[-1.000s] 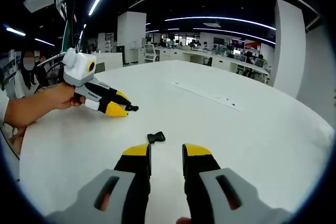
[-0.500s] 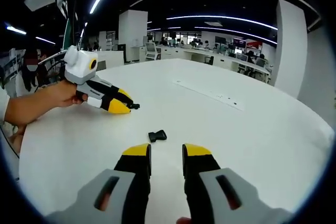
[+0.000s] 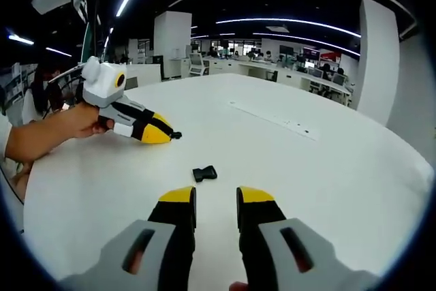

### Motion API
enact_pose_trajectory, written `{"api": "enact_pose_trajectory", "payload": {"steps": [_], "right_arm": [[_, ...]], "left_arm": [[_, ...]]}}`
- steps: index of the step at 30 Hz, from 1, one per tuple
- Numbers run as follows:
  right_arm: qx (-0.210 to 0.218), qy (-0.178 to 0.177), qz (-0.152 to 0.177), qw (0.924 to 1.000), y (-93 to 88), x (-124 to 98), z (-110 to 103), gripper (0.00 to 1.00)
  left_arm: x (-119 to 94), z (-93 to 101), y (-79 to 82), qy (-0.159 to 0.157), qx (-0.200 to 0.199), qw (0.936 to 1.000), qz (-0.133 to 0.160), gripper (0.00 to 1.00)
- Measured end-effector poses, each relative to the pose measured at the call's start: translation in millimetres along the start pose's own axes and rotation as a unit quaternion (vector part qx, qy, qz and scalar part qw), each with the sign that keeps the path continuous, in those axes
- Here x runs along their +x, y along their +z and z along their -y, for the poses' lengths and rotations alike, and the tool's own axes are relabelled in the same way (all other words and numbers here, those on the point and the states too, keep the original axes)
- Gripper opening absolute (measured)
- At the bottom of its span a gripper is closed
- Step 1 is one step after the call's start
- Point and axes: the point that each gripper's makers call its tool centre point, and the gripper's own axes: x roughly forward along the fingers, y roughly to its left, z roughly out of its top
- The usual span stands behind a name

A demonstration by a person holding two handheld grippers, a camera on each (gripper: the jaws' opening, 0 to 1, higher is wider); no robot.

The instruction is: Snap the two parts of the plastic buckle together until the buckle closes and remains connected.

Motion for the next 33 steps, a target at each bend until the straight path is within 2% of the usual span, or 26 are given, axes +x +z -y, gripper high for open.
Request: {"api": "enact_pose_trajectory", "payload": {"steps": [3, 6, 9, 12, 20, 29, 33], "right_arm": [[-0.002, 0.000, -0.005, 1.0000, -2.9, 4, -2, 0.23], [-0.005, 0.000, -0.009, 0.9999, -5.7, 8, -4, 0.24], [-0.002, -0.012, -0.001, 0.9999, -7.1, 13, -2, 0.24], [-0.008, -0.024, -0.004, 0.9997, -11.1, 18, 1, 0.24], [-0.007, -0.025, -0.004, 0.9997, -9.4, 23, -5, 0.24], [0.006, -0.041, 0.004, 0.9991, -7.5, 27, -2, 0.25], [0.006, -0.039, 0.005, 0.9992, -6.7, 28, -10, 0.25]], "left_arm": [[-2, 4.2, -0.4, 0.000, 0.005, 1.0000, -0.001, 0.13], [0, 0.5, 0.9, 0.001, 0.007, 1.0000, -0.002, 0.13], [-3, 2.4, -0.6, -0.002, 0.004, 1.0000, 0.000, 0.13], [0, -3.6, 1.1, -0.008, 0.000, 1.0000, 0.002, 0.13], [2, -4.1, 1.8, -0.010, 0.001, 1.0000, 0.002, 0.12], [3, -5.2, 1.7, -0.015, 0.002, 0.9999, 0.003, 0.12], [5, -6.9, 2.9, -0.019, 0.002, 0.9998, 0.005, 0.12]]}}
